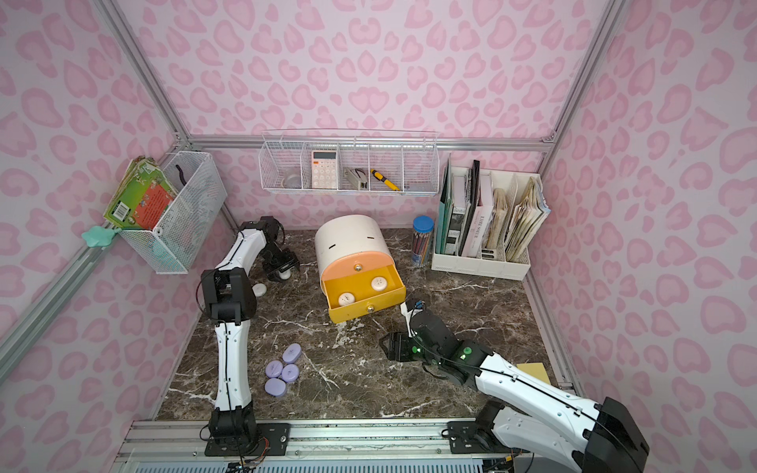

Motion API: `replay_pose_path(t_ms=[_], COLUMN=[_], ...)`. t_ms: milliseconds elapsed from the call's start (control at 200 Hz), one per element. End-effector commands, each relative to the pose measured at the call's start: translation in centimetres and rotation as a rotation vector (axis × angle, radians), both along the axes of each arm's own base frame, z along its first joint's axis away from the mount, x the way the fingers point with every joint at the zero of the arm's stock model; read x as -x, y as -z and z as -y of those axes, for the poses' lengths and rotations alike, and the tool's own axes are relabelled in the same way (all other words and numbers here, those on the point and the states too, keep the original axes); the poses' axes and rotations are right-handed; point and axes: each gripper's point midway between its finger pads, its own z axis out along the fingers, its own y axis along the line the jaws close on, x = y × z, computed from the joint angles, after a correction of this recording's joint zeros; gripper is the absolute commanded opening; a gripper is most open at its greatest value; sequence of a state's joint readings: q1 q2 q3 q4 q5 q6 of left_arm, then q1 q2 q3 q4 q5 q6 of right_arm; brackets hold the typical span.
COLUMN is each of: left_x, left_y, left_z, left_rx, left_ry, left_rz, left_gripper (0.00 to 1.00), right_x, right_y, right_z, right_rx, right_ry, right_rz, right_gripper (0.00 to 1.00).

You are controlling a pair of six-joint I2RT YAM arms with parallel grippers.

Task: Put the bluetooth earphones in the drawer according to color
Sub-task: Pick up the Bluetooth earphone from the center of the board.

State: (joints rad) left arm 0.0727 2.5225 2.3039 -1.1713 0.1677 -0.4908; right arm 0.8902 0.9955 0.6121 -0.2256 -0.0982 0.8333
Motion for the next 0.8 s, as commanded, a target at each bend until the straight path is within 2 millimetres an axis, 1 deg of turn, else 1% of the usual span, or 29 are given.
replay_pose_path(t_ms=[0,70,110,295,515,680,795], left_x=[0.5,0.6,0.6,-0.3,-1.7,-2.3,-2.8], left_y=[-1.0,-1.0,-0.8,0.7,1.6,1.8,2.1], left_z=[-2.2,-3.2,-3.5,-3.2,-3.2,-3.1,-3.1], left_rx=[-0.126,-0.183,-0.199,-0.177,-0.176,-0.171,-0.167], left_ry=[-0.035,-0.060,-0.070,-0.080,-0.067,-0.069,-0.070], left_rz=[-0.003,-0.006,-0.008,0.009,0.061,0.082,0.096], left_gripper=[0.78,0.80,0.81,0.79,0.76,0.72,0.66], right_x=[-0.2,-0.3,-0.4,-0.6,-0.5,-0.7,-0.7], right_y=[-0.4,-0.5,-0.6,-0.7,-0.5,-0.5,-0.5], right_z=[-0.3,-0.3,-0.3,0.1,1.2,1.9,2.0], right_rx=[-0.017,-0.018,-0.019,-0.017,-0.014,-0.025,-0.027], right_ry=[-0.009,-0.010,-0.010,-0.014,0.001,0.013,0.014], right_rz=[0.016,0.022,0.023,0.027,0.025,0.024,0.024], right_gripper=[0.75,0.75,0.75,0.75,0.75,0.75,0.76])
